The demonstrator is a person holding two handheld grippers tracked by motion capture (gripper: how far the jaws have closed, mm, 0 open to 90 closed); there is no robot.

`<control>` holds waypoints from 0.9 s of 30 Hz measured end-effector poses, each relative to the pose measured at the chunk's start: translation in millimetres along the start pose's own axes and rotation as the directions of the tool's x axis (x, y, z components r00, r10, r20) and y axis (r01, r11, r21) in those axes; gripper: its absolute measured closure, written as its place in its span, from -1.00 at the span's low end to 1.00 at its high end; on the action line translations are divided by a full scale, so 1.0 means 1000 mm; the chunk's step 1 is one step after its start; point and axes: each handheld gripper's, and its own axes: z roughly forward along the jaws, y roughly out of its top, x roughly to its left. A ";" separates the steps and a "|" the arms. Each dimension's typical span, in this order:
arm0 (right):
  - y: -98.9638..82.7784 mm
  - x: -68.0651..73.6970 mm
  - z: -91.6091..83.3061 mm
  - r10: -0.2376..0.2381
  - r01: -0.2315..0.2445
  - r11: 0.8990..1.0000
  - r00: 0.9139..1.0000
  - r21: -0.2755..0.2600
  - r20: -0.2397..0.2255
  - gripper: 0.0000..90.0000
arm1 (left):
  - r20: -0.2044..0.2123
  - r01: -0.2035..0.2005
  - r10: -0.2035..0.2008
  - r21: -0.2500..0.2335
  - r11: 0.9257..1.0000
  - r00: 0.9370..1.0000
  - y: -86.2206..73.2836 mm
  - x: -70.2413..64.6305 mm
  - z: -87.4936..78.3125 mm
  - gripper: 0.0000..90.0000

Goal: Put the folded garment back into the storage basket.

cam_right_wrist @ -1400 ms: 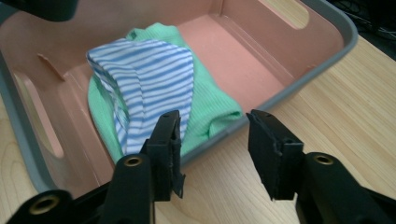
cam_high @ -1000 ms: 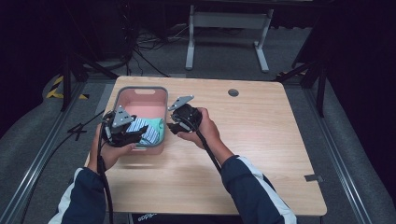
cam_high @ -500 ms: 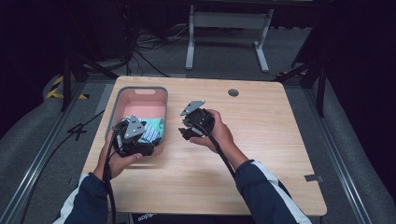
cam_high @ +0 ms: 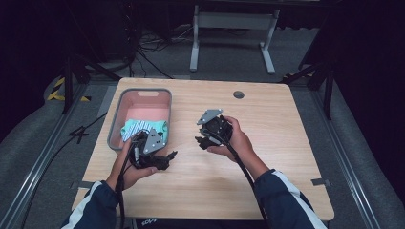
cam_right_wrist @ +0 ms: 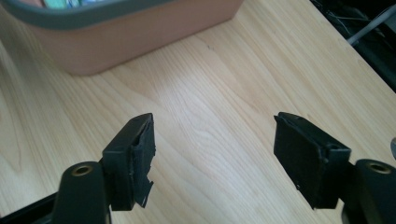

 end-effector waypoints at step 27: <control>-0.085 -0.017 -0.030 0.006 -0.010 0.996 0.999 0.090 0.041 -0.36 | 0.139 -0.205 0.186 0.138 0.969 0.973 -0.021 -0.064 0.048 -0.57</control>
